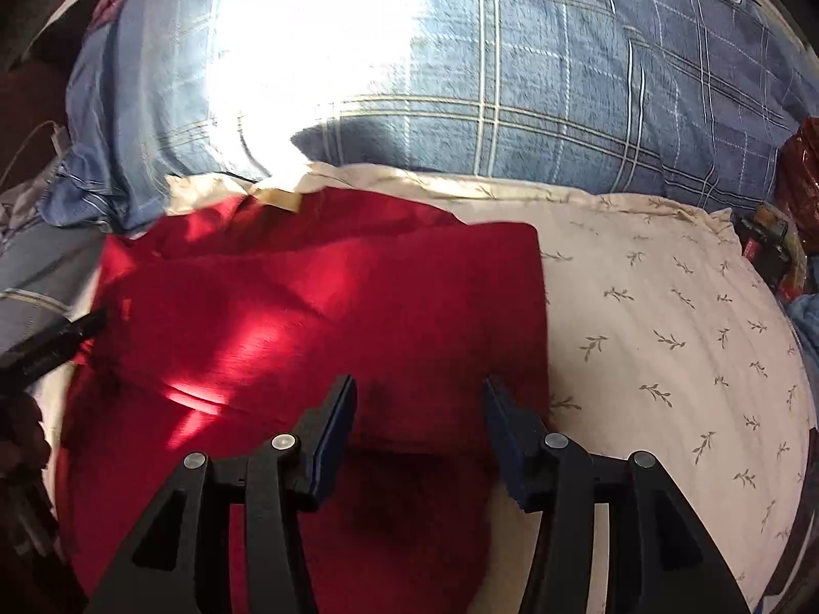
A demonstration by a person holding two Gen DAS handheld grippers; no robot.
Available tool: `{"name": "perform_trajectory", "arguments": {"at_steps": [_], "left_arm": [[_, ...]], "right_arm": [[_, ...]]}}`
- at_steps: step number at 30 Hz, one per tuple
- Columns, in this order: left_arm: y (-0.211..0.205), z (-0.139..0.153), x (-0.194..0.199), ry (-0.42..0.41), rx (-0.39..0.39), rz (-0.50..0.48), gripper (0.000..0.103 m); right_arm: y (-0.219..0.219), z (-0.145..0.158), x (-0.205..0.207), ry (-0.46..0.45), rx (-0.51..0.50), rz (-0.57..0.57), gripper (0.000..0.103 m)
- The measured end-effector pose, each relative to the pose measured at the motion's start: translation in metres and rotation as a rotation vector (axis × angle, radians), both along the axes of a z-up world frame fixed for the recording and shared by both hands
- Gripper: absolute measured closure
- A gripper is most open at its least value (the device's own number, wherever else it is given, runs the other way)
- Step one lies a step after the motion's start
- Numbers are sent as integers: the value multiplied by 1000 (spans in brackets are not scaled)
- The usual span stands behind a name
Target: Fold small clothes
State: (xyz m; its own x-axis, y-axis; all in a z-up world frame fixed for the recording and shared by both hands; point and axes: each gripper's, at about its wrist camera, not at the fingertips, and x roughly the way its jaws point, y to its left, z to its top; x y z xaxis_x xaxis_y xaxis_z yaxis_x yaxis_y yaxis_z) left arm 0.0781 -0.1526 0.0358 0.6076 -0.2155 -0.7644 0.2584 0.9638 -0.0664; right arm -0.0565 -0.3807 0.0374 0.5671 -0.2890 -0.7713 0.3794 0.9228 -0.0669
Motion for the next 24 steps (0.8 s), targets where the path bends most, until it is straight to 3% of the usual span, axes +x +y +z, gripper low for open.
{"name": "perform_trajectory", "arguments": {"at_steps": [6,24], "left_arm": [[23,22,-30,-22,-60,23,19],[42,52,-81,-46,-82,15,19]], "right_arm": [[31,7,-3,-28,9,38,45],[79,10,-12,12,-40,86,40]]}}
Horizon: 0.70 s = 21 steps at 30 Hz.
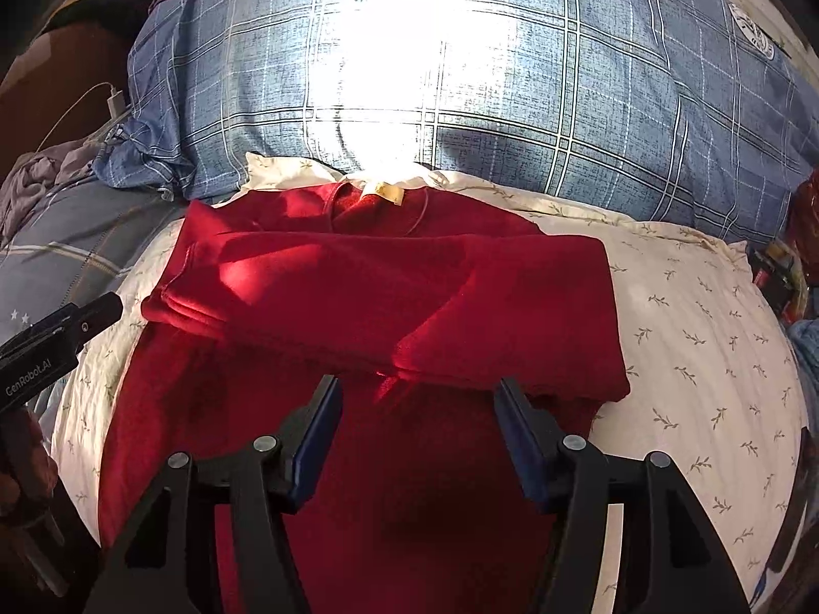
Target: Fold small clothes
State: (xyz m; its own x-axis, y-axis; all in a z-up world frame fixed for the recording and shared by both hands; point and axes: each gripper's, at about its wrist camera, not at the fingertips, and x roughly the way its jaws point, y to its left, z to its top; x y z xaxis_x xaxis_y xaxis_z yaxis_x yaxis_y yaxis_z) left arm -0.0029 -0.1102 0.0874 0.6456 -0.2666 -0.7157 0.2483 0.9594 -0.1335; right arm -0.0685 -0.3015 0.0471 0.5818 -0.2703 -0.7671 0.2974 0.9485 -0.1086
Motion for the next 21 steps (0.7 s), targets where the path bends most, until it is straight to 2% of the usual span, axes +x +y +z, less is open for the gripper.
{"name": "perform_trajectory", "arguments": {"at_steps": [21], "left_arm": [[3,0,-24,-2,70,-3,19]], "right_arm": [[-30,-3,-39,-21,66,-68,39]]}}
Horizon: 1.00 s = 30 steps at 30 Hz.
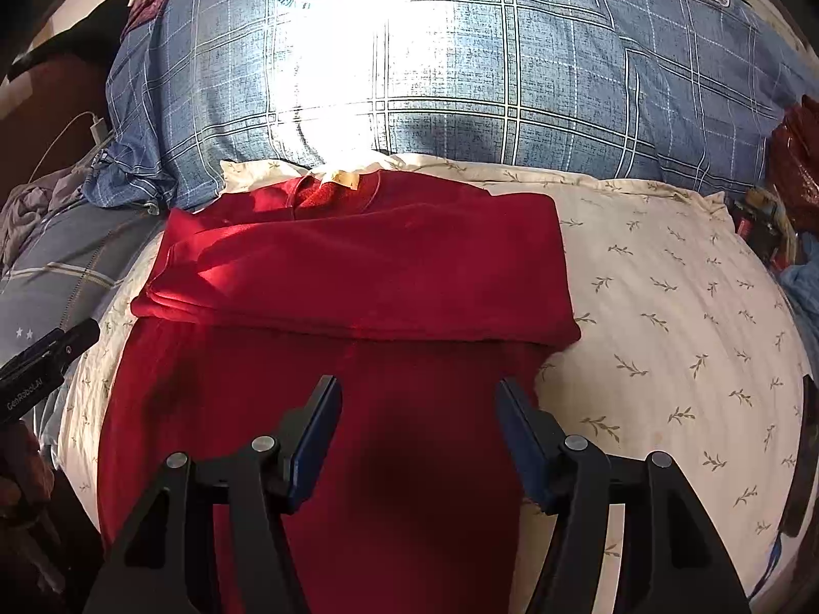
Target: Fold small clothes
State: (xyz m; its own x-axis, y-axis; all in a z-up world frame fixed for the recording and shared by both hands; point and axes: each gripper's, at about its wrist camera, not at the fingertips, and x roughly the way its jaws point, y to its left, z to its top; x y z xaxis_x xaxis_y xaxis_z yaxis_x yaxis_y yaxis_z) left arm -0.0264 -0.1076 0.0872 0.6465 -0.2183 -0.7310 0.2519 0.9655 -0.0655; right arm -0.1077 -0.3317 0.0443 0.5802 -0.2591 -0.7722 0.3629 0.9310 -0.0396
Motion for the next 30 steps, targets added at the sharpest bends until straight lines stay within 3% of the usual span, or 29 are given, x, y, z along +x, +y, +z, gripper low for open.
{"name": "perform_trajectory", "arguments": {"at_steps": [10,15,19,20,22,23,24,27,30], "left_arm": [[30,-15,-14,109,-49,-62,19],[47,-24,-27,124,-5,-71,19],[50,-25,-36,129,-21,-70,19],[50,-27,-38,135,-25,-70,19],[50,-32,-40,151,-21,-66,19],[50,-35,-40,163,-18,-67,20],[50,-37,-41,170,-16,-68,20],[56,-39,-46,179,-20,-61,20],[61,-43,-52,202,-43,-57,20]], "right_arm": [[-23,-6,-37,12,18,-3,35],[-40,-21,-57,17,96,-14,35],[-40,-39,-60,27,168,4,38],[-39,-45,-58,33,181,11,42],[-34,-51,-56,28,154,16,79],[-30,-50,-56,21,118,33,92],[-26,-46,-57,24,97,53,97],[-26,-35,-67,8,18,59,97],[-36,-41,-69,24,33,32,98]]}}
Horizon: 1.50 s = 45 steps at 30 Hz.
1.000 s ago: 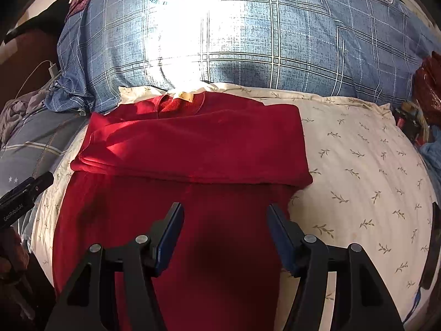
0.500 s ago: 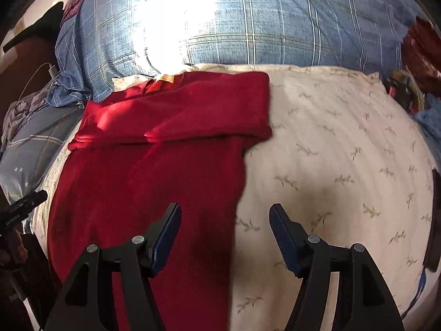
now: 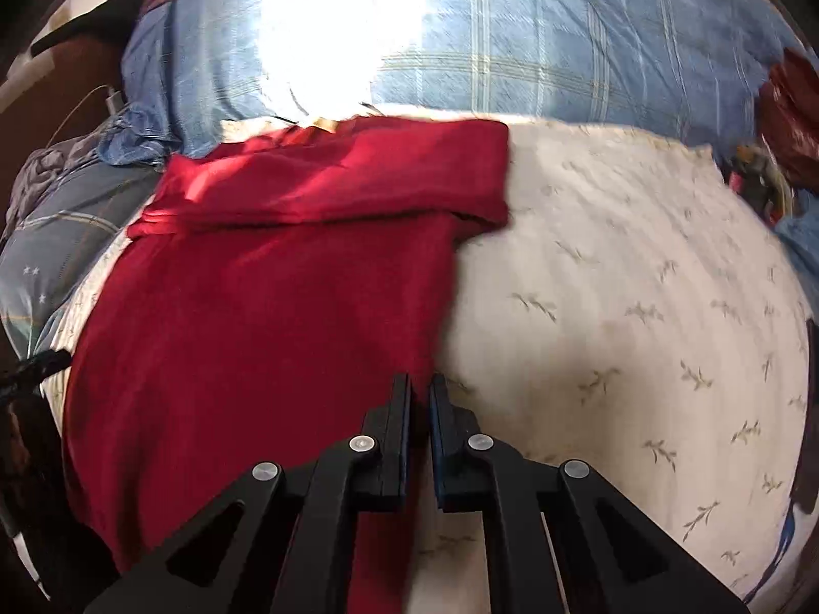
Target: Fold small clothes
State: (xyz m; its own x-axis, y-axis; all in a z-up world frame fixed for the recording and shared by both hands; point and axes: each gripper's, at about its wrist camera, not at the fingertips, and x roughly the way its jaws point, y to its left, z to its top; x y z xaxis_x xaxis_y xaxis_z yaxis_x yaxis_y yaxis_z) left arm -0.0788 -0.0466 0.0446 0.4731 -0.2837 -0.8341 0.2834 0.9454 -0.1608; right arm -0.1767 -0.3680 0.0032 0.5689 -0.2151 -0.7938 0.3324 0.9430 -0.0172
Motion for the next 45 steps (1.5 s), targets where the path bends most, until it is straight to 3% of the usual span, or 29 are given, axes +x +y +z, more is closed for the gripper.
{"name": "perform_trajectory", "arguments": {"at_steps": [3,5,6,7,9,13,19,24,29,31,32,33,34,36,37,41,45], "left_arm": [[2,-4,-9,27,-5,-14,20],[4,-3,-16,24,2,-35,20],[5,-2,-18,24,8,-41,20],[6,-2,-22,25,14,-49,20],[10,-4,-27,39,10,-56,20],[18,-15,-38,110,-20,-64,20],[12,-23,-54,117,28,-124,20],[12,-39,-63,192,11,-144,20],[9,-43,-56,200,7,-130,21],[10,-44,-56,202,2,-138,28],[13,-44,-57,206,2,-144,38],[13,-45,-57,212,3,-148,48],[14,-45,-57,221,-8,-152,54],[15,-43,-59,241,-28,-176,86],[14,-39,-60,239,-27,-192,91],[17,-10,-56,218,-111,-238,95],[20,30,-38,130,-188,-254,96]], "right_arm": [[-1,0,-6,-5,38,9,97],[-3,5,-13,-19,107,22,90],[-5,6,-19,-15,164,41,85],[-4,5,-26,-4,204,68,69],[0,-1,-41,21,256,116,53],[1,-22,-67,84,360,165,53],[11,-36,-97,119,448,238,53],[12,-50,-104,167,533,270,53],[18,-58,-100,183,535,298,53],[19,-59,-101,183,534,305,57],[19,-60,-103,183,534,303,63],[20,-60,-103,187,537,306,90],[22,-60,-103,181,548,305,94],[24,-55,-101,157,557,304,94],[25,-49,-100,138,557,314,94],[22,-11,-96,0,601,352,95],[3,30,-78,-156,627,340,95]]}}
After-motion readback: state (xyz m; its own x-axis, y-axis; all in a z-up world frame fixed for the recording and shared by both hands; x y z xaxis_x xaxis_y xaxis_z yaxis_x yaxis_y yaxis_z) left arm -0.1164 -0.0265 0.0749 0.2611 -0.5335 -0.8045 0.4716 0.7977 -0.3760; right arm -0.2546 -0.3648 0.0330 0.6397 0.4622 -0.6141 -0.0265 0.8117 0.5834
